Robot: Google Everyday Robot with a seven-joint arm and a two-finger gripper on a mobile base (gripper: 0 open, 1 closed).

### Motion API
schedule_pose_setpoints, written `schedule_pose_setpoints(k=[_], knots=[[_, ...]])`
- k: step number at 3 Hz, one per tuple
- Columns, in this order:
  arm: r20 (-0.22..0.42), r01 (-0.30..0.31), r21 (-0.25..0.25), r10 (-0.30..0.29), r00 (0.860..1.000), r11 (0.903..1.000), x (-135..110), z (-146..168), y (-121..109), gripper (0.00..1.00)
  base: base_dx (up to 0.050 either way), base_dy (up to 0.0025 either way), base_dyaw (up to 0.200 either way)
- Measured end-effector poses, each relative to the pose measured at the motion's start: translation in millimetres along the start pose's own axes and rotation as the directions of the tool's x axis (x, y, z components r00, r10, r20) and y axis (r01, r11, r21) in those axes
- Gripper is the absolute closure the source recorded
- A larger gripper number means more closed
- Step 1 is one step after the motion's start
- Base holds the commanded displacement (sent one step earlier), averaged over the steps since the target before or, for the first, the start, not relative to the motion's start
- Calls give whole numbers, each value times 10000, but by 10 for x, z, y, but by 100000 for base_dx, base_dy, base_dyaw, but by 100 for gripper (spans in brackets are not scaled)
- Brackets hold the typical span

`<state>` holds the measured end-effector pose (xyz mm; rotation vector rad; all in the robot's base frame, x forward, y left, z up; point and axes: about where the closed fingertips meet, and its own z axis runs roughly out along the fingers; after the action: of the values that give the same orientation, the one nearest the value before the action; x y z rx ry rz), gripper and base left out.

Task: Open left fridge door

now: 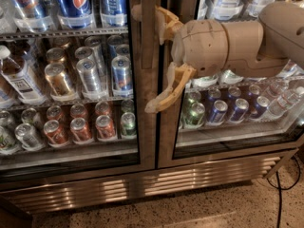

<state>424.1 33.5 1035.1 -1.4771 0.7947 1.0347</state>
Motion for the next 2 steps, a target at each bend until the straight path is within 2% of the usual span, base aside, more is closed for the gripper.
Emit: schedule_pose_setpoints(k=[1,2], knots=[[3,-8,-240,8,10000,9997,-9,2,-15,0,0,0,0],[2,-8,-240,8,10000,9997,-9,-1,-15,0,0,0,0]])
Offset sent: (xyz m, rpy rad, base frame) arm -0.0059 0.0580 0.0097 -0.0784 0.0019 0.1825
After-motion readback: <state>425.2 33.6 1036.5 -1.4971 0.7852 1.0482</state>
